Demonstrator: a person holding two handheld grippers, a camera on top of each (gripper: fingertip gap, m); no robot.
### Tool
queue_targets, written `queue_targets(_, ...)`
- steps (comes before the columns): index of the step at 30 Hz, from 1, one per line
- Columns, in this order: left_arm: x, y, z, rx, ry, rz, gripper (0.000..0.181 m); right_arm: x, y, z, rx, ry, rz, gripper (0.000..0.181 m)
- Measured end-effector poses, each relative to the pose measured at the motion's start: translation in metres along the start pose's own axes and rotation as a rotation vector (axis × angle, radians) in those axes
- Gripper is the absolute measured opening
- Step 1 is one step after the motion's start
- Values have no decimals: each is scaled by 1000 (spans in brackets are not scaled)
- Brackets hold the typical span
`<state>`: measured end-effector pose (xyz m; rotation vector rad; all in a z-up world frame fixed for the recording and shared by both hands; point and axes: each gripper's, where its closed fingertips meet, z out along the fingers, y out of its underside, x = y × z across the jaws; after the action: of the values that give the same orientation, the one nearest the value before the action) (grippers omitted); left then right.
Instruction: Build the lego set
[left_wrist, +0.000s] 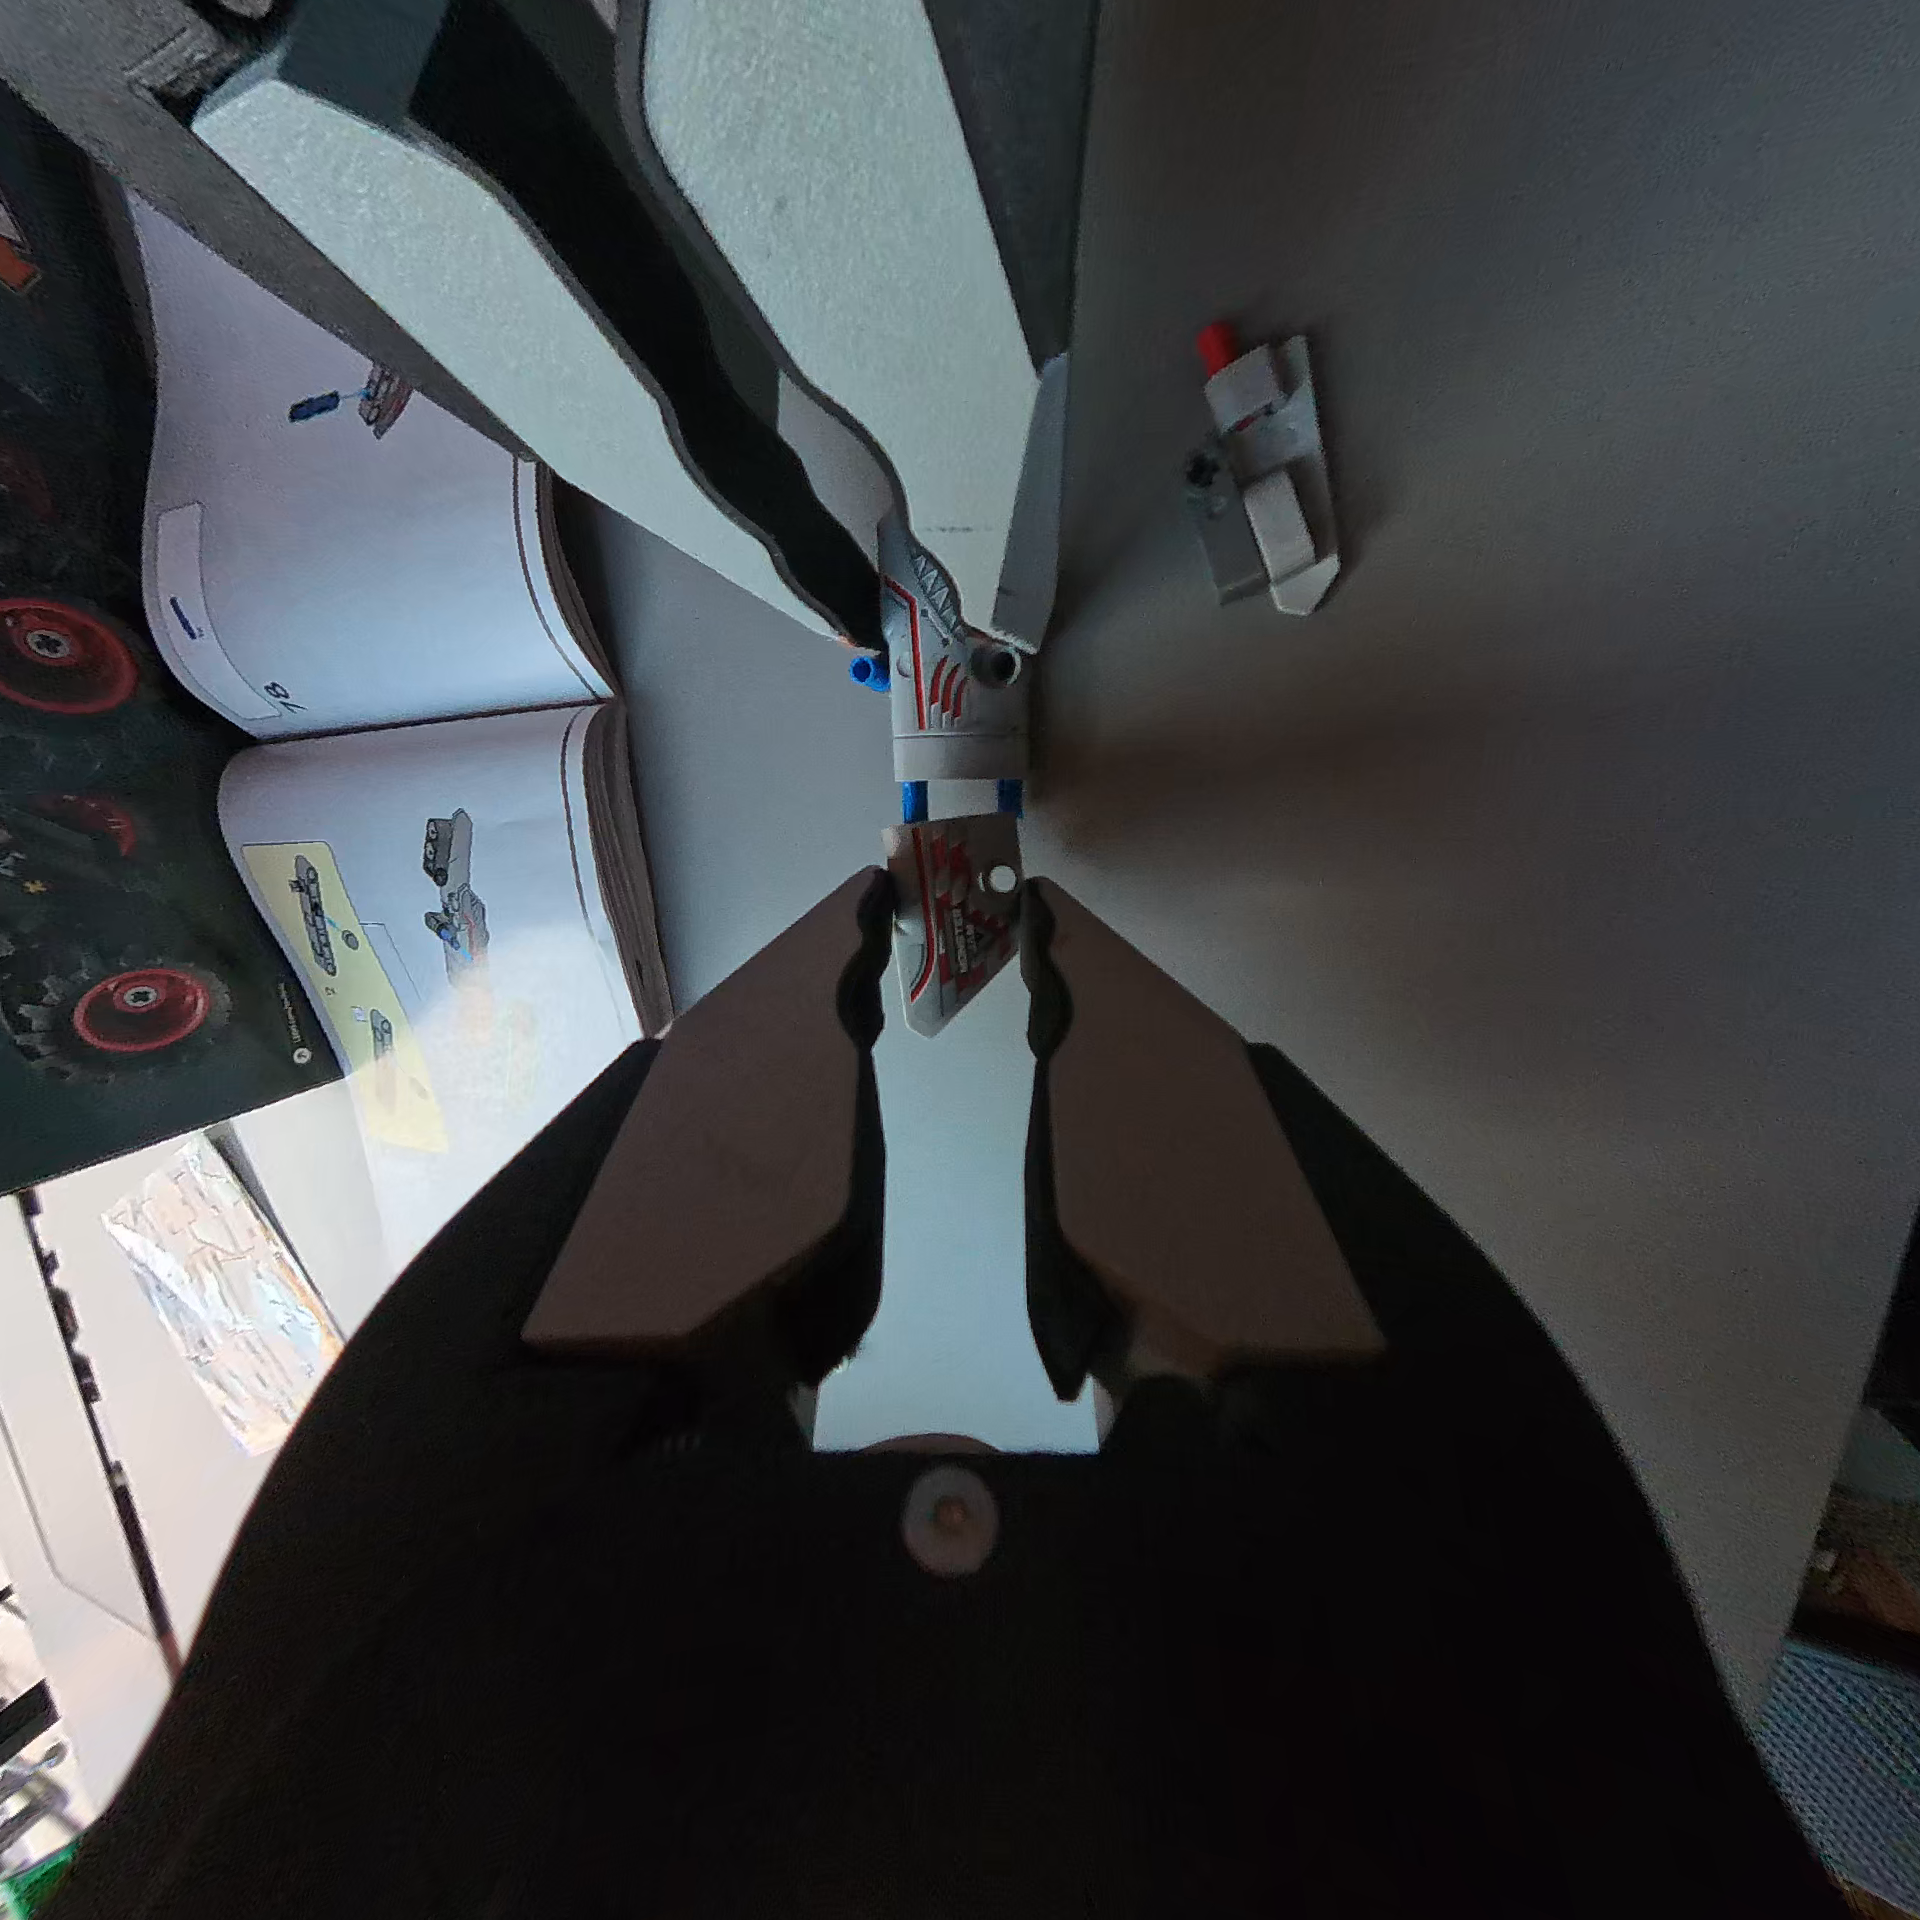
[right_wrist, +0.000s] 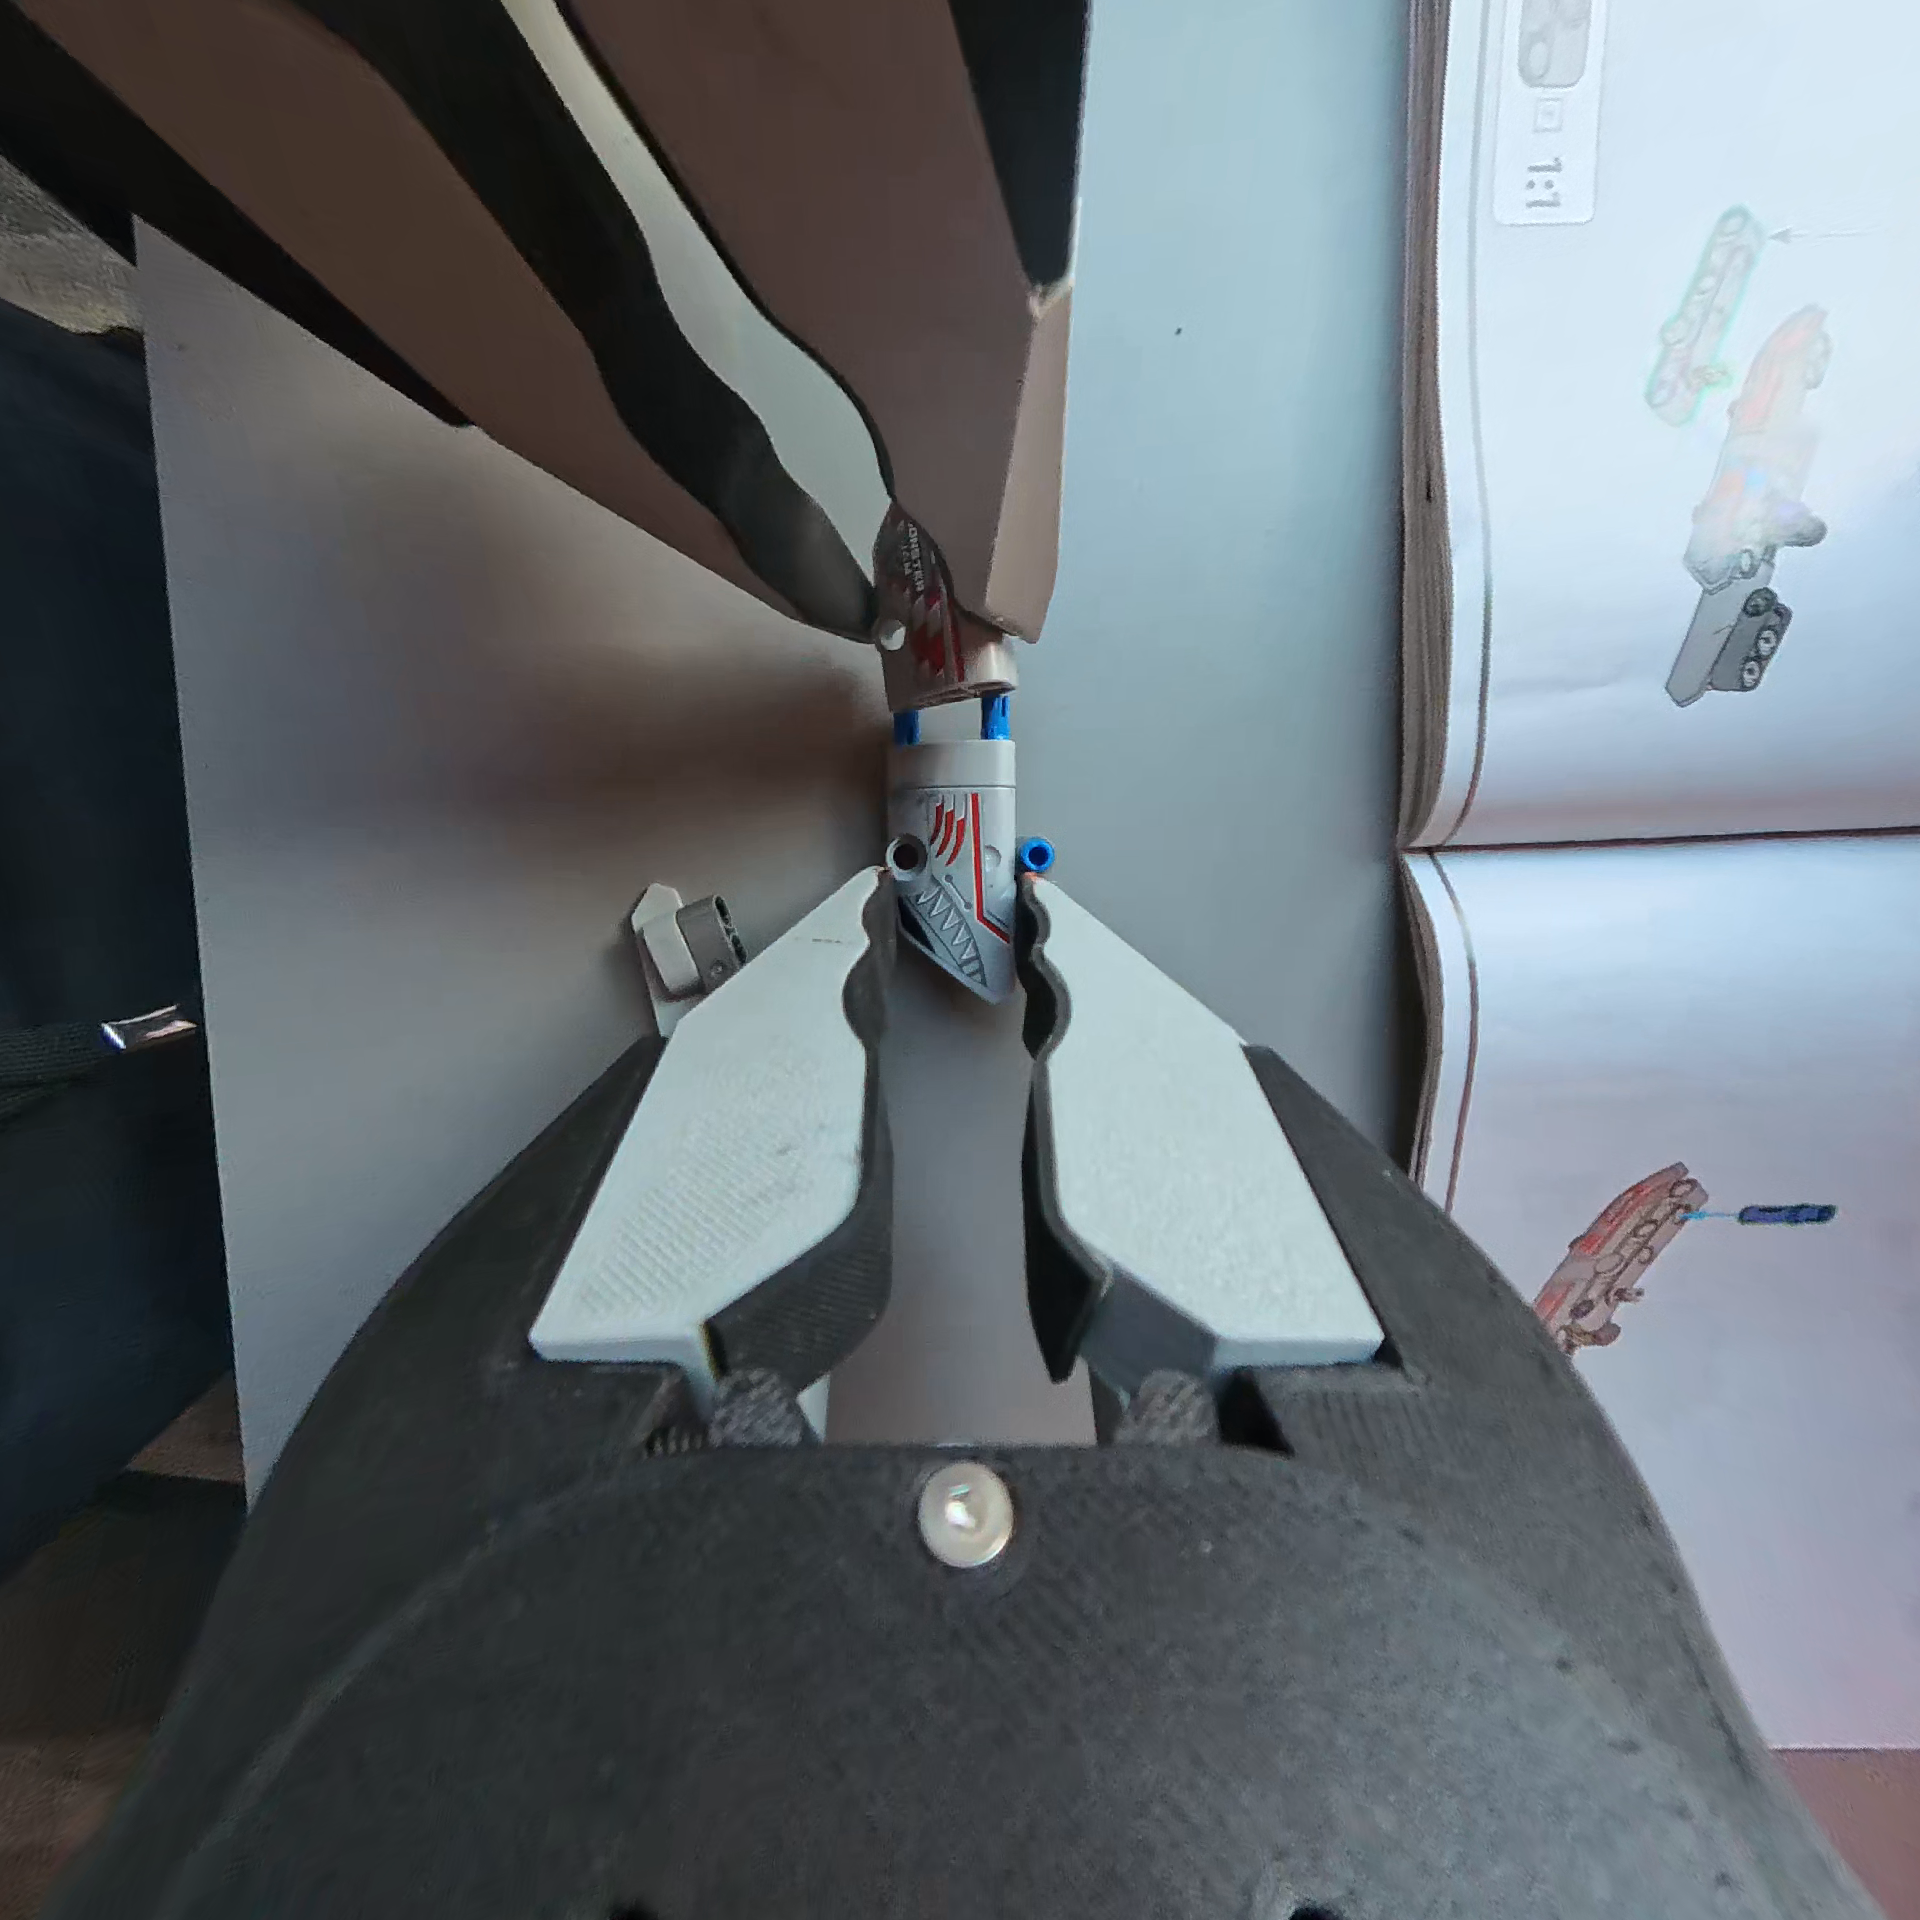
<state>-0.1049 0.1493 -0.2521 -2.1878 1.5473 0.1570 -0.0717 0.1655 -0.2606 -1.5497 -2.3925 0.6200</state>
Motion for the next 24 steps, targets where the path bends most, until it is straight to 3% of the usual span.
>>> queue_targets(10,0,5,4,-64,-56,71,21,-4,-3,1,48,-55,39,19)
queue_targets(24,4,2,1,-43,-51,126,21,-4,-2,1,23,-38,29,19)
